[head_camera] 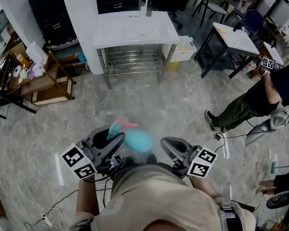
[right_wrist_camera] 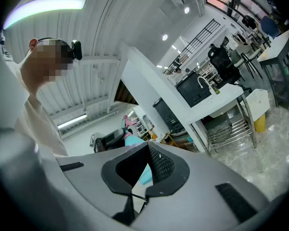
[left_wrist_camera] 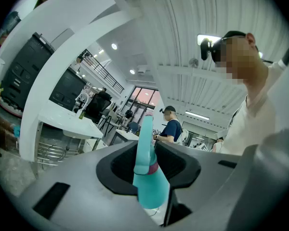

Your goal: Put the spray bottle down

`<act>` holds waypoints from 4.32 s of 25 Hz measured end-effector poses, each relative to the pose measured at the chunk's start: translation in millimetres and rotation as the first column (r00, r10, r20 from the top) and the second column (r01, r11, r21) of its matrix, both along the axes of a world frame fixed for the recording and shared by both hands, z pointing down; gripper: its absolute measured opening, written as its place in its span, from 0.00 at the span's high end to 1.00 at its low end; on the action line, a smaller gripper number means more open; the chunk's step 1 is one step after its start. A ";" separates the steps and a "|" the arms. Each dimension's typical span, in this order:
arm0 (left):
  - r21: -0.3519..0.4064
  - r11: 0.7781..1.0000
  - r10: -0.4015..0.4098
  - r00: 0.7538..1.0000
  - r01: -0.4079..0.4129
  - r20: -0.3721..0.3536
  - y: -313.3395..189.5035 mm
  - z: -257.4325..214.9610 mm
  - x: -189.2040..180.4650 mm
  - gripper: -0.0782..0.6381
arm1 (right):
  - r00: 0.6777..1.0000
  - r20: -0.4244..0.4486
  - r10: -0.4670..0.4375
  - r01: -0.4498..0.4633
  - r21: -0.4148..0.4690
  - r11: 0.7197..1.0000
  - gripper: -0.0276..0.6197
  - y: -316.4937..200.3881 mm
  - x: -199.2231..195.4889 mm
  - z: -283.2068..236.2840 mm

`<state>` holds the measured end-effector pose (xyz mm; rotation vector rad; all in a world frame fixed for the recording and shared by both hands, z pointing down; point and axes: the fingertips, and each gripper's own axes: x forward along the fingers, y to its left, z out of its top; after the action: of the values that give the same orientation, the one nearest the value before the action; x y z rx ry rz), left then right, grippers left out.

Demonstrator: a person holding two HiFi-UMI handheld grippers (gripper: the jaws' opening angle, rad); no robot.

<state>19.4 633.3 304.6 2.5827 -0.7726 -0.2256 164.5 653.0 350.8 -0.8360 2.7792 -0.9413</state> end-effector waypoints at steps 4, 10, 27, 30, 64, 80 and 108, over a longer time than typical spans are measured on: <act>0.014 1.000 0.001 1.000 -0.001 -0.001 -2.8 -2.9 -7.8 0.72 | 1.000 -0.012 -0.008 0.008 0.004 1.000 0.93 -3.5 -8.9 0.2; 0.024 1.000 -0.012 1.000 0.012 -0.006 -6.5 -6.4 -21.9 0.72 | 1.000 -0.017 -0.012 0.012 -0.004 1.000 0.92 -9.6 -20.3 0.4; 0.052 0.997 -0.051 0.998 0.052 -0.024 -8.6 -9.8 -74.8 0.72 | 0.999 0.000 -0.045 0.045 -0.046 0.998 0.92 -11.3 -75.2 6.8; 0.053 0.997 -0.048 0.998 0.049 -0.028 -5.0 -7.5 -81.9 0.72 | 0.999 0.010 -0.050 0.050 -0.051 0.997 0.92 -6.9 -83.9 7.1; 0.014 0.986 -0.168 0.985 0.168 0.045 -124.0 -1.6 -47.5 0.73 | 0.990 0.087 -0.109 0.124 -0.180 0.976 0.92 -145.3 -56.7 33.0; -0.007 0.976 -0.216 0.973 0.217 0.080 -223.5 -10.5 5.1 0.73 | 0.984 0.108 -0.143 0.162 -0.184 0.970 0.92 -242.3 -3.8 29.3; 0.006 0.969 -0.245 0.963 0.246 0.108 -289.2 -7.2 24.9 0.76 | 0.964 0.170 -0.207 0.230 -0.133 0.964 0.92 -290.4 13.1 29.5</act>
<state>44.3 344.2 297.4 2.5044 -1.1334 -0.1573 177.6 362.6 380.4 -0.4518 2.7305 -1.2099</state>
